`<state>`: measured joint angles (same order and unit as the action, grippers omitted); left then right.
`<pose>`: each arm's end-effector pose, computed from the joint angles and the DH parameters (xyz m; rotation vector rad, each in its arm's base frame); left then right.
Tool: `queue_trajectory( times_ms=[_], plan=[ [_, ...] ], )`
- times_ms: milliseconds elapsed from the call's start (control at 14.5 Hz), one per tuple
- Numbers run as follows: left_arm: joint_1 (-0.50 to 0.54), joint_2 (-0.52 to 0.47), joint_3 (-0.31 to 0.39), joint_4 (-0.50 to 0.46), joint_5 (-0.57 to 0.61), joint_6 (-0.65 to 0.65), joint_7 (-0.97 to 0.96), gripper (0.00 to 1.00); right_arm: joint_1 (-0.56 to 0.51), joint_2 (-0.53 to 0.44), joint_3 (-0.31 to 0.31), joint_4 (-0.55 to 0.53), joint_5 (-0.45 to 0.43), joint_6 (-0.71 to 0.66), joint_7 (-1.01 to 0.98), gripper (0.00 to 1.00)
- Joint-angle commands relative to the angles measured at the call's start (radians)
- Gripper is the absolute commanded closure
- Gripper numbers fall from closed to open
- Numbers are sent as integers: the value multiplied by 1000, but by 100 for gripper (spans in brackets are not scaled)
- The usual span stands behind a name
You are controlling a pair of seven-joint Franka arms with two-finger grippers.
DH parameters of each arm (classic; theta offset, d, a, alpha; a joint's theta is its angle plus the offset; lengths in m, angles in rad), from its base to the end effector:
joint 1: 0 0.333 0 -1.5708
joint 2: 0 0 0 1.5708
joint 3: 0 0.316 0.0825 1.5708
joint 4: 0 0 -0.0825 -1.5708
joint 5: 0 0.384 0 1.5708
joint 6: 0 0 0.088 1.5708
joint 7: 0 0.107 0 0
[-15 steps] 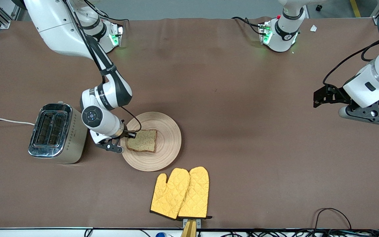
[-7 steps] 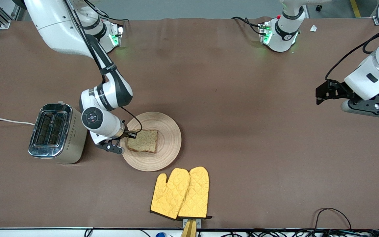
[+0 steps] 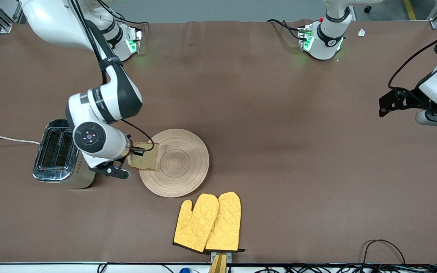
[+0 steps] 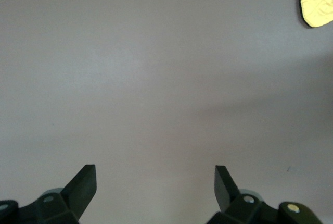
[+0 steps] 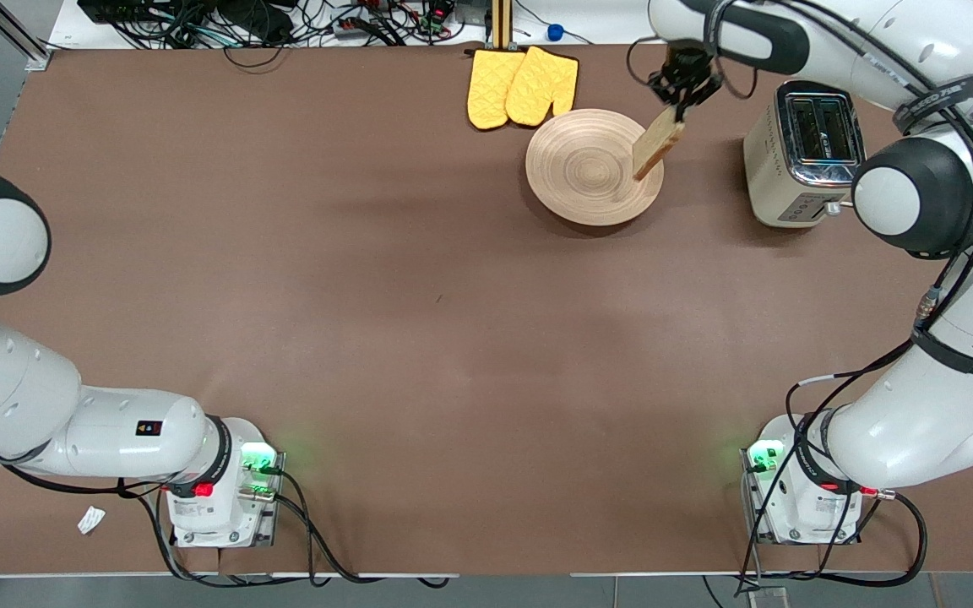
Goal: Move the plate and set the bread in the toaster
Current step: 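Lift the bread with the right gripper and carry it over the toaster, then lower the bread into the toaster slot with the right gripper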
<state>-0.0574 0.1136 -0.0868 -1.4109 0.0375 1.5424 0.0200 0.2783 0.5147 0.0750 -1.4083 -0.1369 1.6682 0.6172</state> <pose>0.5823 -0.0771 0.6327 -3.1047 0.2523 -0.0311 0.6404 0.2128 0.3878 2.9065 -0.3478 -0.2636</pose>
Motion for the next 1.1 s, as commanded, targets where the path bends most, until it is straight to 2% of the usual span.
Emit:
queue_trajectory(
  times_ms=[0, 413, 688, 895, 1032],
  plan=[
    [-12, -46, 15, -56, -16, 8, -9, 0, 12, -28, 0, 41, -128, -111, -2, 100],
    [27, -57, 24, -81, -31, 60, 6, 0, 54, -91, 2, 38, -447, -372, -117, 100],
    [27, -84, 21, -137, -31, 116, 1, 0, 53, -87, -1, 19, -598, -412, -137, 100],
    [27, -80, 19, -134, -31, 116, 6, 0, 42, -84, -4, -21, -700, -406, -129, 100],
    [28, -74, 19, -123, -31, 116, 6, 0, 25, -79, -6, -24, -736, -400, -129, 100]
  ],
)
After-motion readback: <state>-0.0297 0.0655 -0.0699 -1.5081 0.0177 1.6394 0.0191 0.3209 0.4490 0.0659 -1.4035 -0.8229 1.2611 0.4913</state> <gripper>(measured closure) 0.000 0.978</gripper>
